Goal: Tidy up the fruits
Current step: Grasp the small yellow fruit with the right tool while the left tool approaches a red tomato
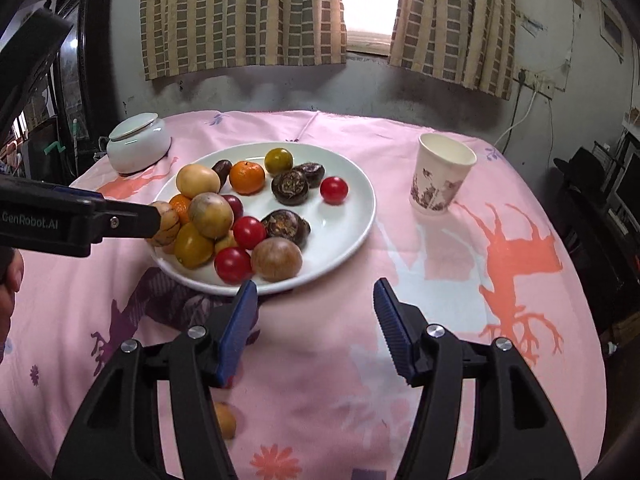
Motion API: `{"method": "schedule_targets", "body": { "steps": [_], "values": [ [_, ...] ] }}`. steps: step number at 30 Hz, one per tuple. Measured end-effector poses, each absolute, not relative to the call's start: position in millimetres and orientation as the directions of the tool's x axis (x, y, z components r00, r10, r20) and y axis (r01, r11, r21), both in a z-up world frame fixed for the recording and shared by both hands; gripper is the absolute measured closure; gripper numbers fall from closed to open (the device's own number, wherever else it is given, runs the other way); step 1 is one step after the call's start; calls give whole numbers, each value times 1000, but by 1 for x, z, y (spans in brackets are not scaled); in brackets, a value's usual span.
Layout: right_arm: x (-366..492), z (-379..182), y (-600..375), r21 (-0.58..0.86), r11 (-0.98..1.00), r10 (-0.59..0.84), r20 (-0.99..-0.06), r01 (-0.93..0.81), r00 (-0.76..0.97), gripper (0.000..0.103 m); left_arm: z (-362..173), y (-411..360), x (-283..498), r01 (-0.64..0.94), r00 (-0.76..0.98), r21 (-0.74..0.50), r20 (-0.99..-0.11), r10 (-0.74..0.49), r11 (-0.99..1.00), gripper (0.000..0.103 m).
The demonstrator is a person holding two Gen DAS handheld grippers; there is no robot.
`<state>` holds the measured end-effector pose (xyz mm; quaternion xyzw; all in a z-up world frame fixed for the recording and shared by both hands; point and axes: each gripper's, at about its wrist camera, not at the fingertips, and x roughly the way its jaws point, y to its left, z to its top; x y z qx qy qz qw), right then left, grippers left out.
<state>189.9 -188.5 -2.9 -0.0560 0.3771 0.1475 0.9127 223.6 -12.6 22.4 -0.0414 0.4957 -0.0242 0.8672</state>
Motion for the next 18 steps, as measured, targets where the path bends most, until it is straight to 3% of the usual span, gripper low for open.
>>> {"method": "schedule_targets", "body": {
  "steps": [13,15,18],
  "values": [
    [132,-30,-171,123,913,313,-822,-388,476,43,-4,2,151,-73,399,-97,-915,-60,993,11],
    [132,-38,-166,121,913,303,-842,-391,446,57,-5,-1,146,-68,396,-94,-916,-60,993,11],
    [134,-46,-163,116,911,293,-857,-396,424,63,-4,-4,142,-62,395,-92,-917,-61,994,11]
  ]
}}
